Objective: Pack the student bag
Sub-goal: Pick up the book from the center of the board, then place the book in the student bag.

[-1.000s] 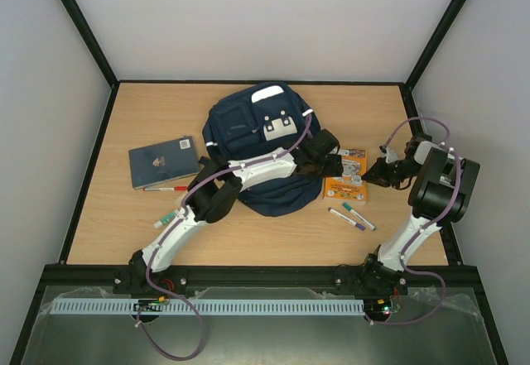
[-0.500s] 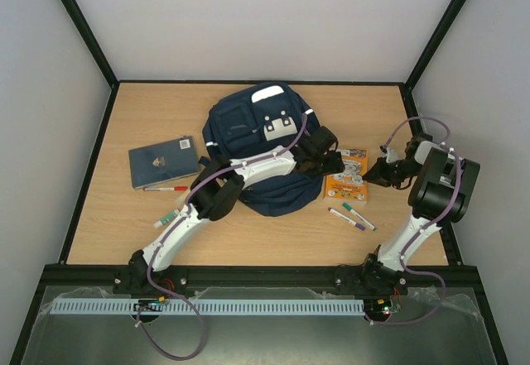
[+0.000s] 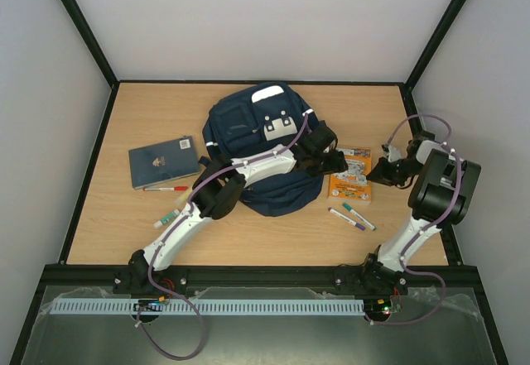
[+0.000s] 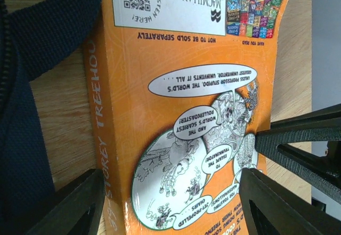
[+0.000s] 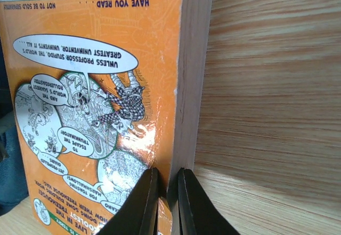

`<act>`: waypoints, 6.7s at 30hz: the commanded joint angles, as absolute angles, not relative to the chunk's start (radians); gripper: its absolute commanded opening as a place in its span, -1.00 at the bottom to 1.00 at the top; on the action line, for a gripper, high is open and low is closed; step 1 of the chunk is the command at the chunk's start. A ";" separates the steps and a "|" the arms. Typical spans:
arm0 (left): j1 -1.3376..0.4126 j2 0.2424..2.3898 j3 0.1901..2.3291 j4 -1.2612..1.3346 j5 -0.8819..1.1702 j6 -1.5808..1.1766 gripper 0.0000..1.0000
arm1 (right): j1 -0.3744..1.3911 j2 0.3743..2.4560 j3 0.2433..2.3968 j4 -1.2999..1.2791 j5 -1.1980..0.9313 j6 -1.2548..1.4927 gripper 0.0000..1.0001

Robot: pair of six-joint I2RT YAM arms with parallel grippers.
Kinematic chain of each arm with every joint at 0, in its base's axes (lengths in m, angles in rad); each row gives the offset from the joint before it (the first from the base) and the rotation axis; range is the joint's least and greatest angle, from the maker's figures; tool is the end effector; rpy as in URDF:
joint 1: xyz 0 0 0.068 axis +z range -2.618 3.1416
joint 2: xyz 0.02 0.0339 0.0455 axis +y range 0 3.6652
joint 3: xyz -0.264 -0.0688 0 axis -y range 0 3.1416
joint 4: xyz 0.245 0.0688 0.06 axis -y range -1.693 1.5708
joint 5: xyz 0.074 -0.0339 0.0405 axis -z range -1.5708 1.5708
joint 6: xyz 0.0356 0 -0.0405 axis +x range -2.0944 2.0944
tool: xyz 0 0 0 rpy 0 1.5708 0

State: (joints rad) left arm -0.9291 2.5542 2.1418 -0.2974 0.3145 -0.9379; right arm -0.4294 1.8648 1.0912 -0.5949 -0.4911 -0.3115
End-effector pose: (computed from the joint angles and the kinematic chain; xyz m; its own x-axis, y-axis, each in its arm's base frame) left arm 0.3324 -0.4633 0.1463 -0.9582 0.0014 -0.2861 0.2191 0.6464 -0.7308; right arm 0.3115 -0.1242 0.1347 -0.9339 0.1304 -0.3328 -0.0055 0.9257 0.3782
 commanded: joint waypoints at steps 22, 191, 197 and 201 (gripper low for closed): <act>-0.991 2.392 1.888 -0.371 0.244 -1.097 0.47 | -0.302 2.020 1.034 -0.563 0.068 -0.310 -0.94; -1.113 1.732 1.294 -0.508 -0.174 0.054 0.24 | -0.132 1.065 0.828 -0.189 -0.822 0.075 -0.98; -1.118 1.853 1.363 -0.509 -0.226 0.061 0.20 | -0.140 1.030 0.815 -0.179 -0.819 0.077 -0.98; -1.110 1.877 1.381 -0.502 -0.226 0.063 0.16 | -0.143 1.033 0.817 -0.184 -0.815 0.072 -0.98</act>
State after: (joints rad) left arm -1.1175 1.8606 1.3388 -0.4816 -0.1883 0.0429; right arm -0.1375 1.0599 0.8101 -0.2333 -0.7879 0.0937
